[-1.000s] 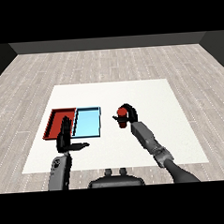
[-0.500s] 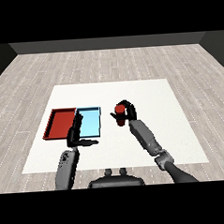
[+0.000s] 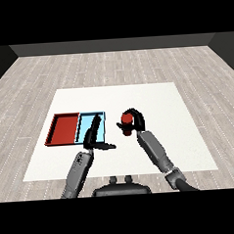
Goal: Pick the red can and put it in the red box
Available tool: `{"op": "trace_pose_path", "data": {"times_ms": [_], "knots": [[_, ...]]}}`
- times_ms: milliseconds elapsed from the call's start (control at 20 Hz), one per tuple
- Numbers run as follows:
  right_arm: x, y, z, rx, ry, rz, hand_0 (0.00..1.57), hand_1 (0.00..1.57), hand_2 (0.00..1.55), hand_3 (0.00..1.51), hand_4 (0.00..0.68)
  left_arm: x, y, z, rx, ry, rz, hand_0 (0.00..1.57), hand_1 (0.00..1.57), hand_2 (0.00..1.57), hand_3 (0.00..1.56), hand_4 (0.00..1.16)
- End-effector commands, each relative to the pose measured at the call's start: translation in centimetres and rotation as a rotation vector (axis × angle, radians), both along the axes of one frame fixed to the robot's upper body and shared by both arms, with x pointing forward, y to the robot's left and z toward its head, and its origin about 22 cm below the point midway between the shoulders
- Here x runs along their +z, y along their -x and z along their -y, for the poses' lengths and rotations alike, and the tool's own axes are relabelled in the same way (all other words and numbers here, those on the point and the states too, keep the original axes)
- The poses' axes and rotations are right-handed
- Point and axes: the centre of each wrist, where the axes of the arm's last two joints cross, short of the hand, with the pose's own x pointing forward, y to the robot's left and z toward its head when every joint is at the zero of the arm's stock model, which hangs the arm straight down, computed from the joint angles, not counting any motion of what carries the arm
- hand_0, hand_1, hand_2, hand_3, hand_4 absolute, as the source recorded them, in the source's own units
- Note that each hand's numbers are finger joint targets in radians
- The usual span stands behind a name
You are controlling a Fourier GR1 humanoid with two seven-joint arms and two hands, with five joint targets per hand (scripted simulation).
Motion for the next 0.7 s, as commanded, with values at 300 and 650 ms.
{"op": "trace_pose_path", "data": {"times_ms": [300,650], "knots": [[3.2,3.7,-2.5,0.052,-0.014,0.035,1.39,1.39,1.4,1.39,0.636,-0.8,-0.7,4.1,-0.056,-0.002,-0.026,0.0,0.0,0.0,0.0,0.0],[1.0,4.3,-3.7,0.094,-0.008,0.072,1.4,1.4,1.41,1.4,0.615,0.2,1.0,5.9,-0.074,-0.007,-0.04,0.0,0.0,0.0,0.0,0.0]]}}
